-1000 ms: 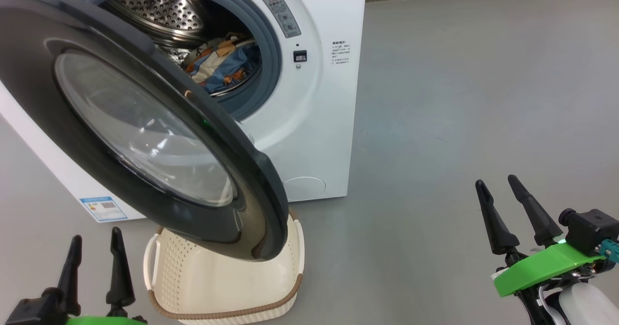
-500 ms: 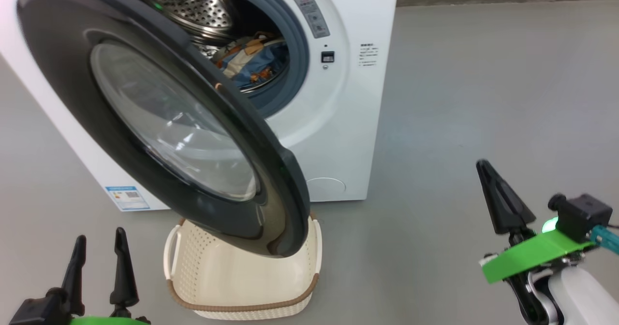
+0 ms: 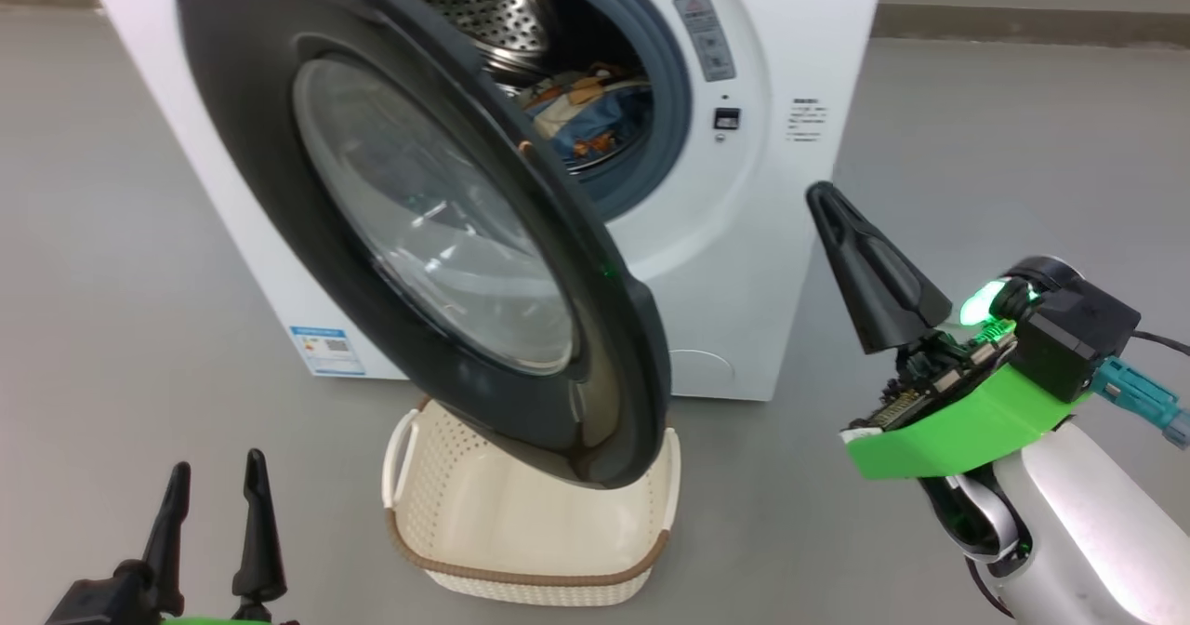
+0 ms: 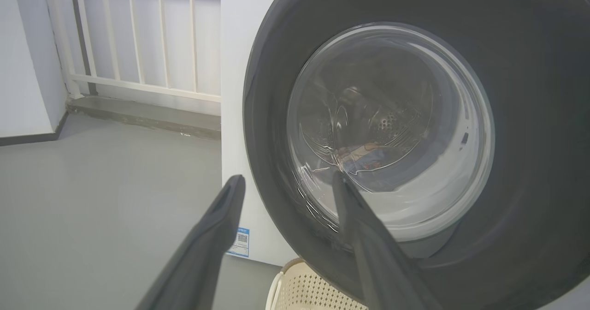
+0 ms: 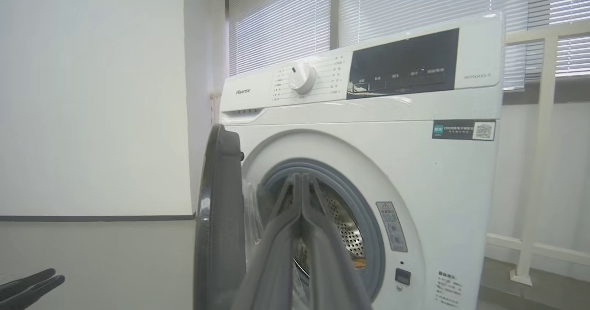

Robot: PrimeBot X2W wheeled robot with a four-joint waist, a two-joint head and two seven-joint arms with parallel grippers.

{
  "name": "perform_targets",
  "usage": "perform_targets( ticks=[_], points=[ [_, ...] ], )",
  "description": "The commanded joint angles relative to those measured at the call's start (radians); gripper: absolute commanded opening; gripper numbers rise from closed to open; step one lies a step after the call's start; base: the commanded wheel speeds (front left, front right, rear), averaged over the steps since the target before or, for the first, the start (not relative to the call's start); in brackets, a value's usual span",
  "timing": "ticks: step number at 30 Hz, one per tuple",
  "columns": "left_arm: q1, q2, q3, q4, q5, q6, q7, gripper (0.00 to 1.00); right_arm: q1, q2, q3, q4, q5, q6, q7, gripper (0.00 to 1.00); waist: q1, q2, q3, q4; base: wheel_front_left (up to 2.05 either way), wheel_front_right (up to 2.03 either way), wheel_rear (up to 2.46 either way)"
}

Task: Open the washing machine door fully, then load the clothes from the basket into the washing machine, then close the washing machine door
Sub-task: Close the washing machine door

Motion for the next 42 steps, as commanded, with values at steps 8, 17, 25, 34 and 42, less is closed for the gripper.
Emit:
perform_targets(
  ticks=[8, 17, 25, 34, 42],
  points=[
    [-0.013, 0.016, 0.014, -0.008, 0.001, -0.004, -0.007, 1.0, -0.059, 0.01, 0.116, -0.102, -0.017, 0.004, -0.008, 0.0, 0.0, 0.0, -0.02, 0.096, 0.0, 0.0, 0.0],
    [-0.016, 0.016, -0.004, 0.003, -0.007, -0.005, -0.007, 1.0, -0.086, 0.021, 0.311, -0.024, 0.028, 0.004, -0.008, 0.0, 0.0, 0.0, -0.023, 0.146, 0.0, 0.0, 0.0],
    [-0.016, 0.019, -0.012, -0.005, -0.021, -0.005, -0.007, 1.0, -0.089, -0.007, 0.425, 0.096, 0.077, 0.004, -0.008, 0.0, 0.0, 0.0, -0.005, 0.179, 0.0, 0.0, 0.0],
    [-0.022, 0.01, -0.006, -0.01, -0.029, -0.005, -0.007, 1.0, -0.105, -0.024, 0.47, 0.225, 0.133, 0.004, -0.008, 0.0, 0.0, 0.0, 0.021, 0.193, 0.0, 0.0, 0.0],
    [-0.043, 0.005, -0.02, -0.013, -0.032, -0.005, -0.007, 1.0, -0.157, -0.013, 0.529, 0.34, 0.201, 0.004, -0.008, 0.0, 0.0, 0.0, 0.041, 0.207, 0.0, 0.0, 0.0]
  ],
)
